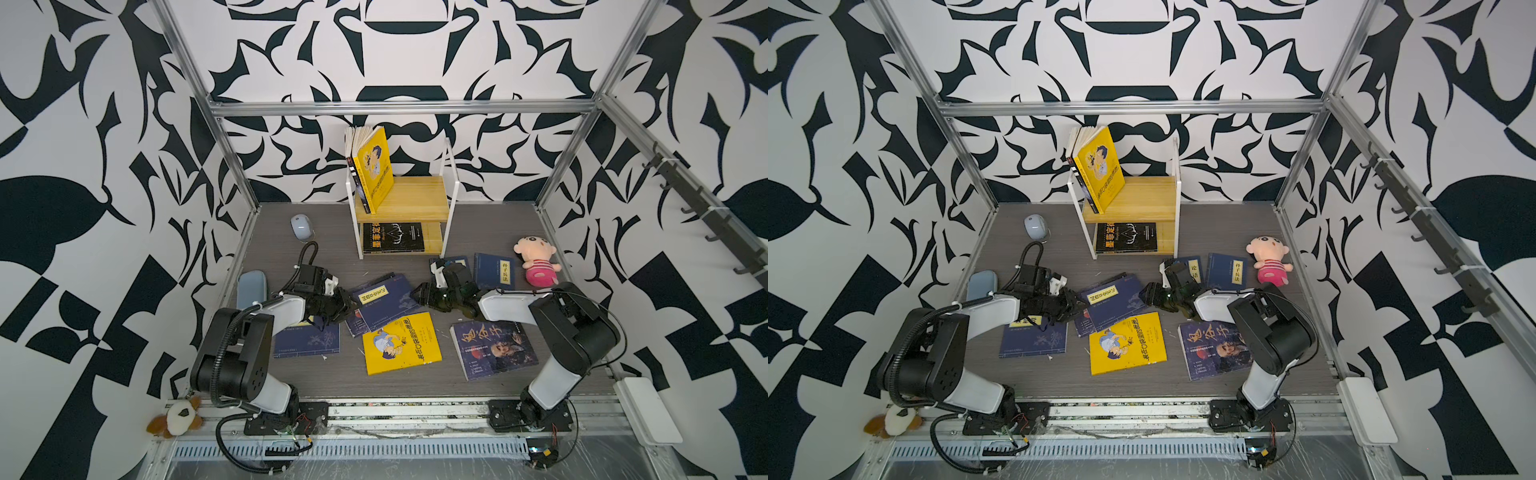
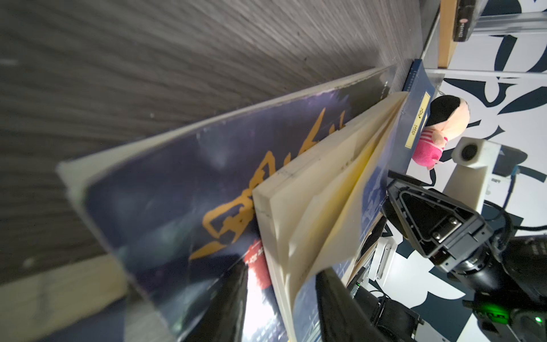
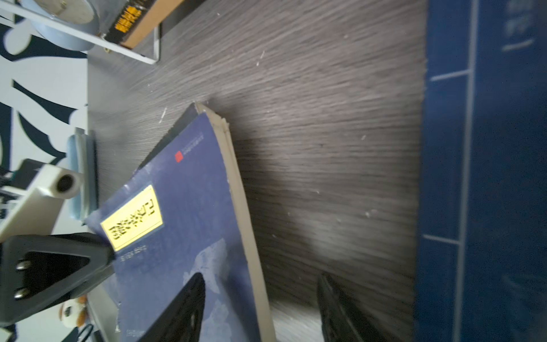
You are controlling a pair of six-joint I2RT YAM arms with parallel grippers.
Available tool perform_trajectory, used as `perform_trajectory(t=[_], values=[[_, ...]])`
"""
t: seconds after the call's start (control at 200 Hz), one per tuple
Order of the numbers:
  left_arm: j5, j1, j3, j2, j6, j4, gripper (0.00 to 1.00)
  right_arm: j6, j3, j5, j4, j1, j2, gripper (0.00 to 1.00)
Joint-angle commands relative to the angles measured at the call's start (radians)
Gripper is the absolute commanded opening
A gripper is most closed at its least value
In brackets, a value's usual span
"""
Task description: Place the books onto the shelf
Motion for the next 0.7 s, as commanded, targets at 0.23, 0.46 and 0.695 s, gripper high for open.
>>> perform_trajectory(t=[0.23,0.46,0.695], values=[[-0.035,-0.006,0.015,0.031,0.001,-0.008,0.3,0.135,-0.045,-0.123,0.209,-0.007,-0.055,0.21],[-0.037,-0.015,0.027,0.045,0.002,-0.008,0.27,0.141,-0.054,-0.117,0.187,-0.007,-0.151,0.1],[-0.035,-0.015,0.026,0.03,-0.001,0.0,0.29,0.204,-0.069,-0.151,0.268,0.002,-0.146,0.25]])
